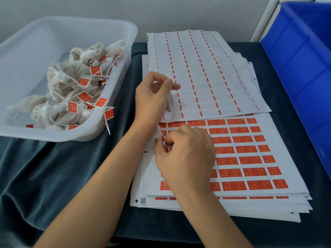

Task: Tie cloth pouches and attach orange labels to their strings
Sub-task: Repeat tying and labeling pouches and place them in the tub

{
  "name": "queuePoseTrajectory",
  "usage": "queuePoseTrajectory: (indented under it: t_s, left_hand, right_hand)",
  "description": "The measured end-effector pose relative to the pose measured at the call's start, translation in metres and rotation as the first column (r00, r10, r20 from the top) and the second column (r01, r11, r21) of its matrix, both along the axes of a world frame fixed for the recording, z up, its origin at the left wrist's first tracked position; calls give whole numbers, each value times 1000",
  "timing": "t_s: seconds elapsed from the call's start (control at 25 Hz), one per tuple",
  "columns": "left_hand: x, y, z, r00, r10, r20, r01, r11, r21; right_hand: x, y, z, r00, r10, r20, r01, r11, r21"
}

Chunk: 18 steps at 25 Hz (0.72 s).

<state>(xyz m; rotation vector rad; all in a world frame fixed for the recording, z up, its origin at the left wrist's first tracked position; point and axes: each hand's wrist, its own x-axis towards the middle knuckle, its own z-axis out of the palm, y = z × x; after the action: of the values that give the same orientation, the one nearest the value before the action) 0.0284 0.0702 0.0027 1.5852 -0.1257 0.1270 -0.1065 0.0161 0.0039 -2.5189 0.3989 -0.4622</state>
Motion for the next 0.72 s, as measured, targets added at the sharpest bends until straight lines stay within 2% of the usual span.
queuePoseTrajectory:
  t_s: [0.32, 0.52, 0.72]
  left_hand:
    - [0, 1, 0, 1000, 2, -18, -2, 1000, 4]
    - [0, 2, 0, 1000, 7, -25, -6, 1000, 6]
    - [1, 1, -1, 999, 6, -47, -5, 1000, 16]
  right_hand:
    - [7, -7, -3, 998, -30, -64, 37, 993, 114]
    - [9, -10, -8, 993, -48, -106, 59, 992, 111]
    - [9, -9, -9, 995, -60, -83, 72, 987, 146]
